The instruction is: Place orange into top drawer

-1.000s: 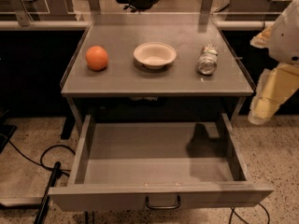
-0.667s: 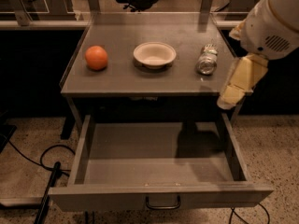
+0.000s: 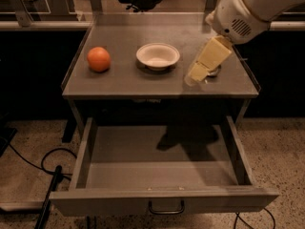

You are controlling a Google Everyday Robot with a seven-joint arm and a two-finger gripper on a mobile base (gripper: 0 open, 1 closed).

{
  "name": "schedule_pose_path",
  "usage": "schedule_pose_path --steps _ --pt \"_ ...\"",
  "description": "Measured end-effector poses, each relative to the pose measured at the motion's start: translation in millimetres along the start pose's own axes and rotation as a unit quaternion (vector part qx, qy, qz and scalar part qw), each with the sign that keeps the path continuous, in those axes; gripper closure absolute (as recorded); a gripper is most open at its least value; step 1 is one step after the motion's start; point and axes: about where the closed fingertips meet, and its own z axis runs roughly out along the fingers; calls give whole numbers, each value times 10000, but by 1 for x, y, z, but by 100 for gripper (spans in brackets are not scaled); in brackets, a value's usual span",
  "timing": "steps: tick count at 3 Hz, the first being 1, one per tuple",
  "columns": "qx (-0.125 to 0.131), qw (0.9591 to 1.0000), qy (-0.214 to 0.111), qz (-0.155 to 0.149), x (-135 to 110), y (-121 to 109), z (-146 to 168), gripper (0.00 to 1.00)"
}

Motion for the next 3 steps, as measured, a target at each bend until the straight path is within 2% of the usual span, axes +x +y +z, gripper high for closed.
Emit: schedule_pose_path --steps 1,2,3 --pt "-6 10000 -18 7 -1 0 1 0" --pt "-11 9993 -353 121 -9 0 21 0" --pt "-79 9953 -944 207 -30 -3 64 0"
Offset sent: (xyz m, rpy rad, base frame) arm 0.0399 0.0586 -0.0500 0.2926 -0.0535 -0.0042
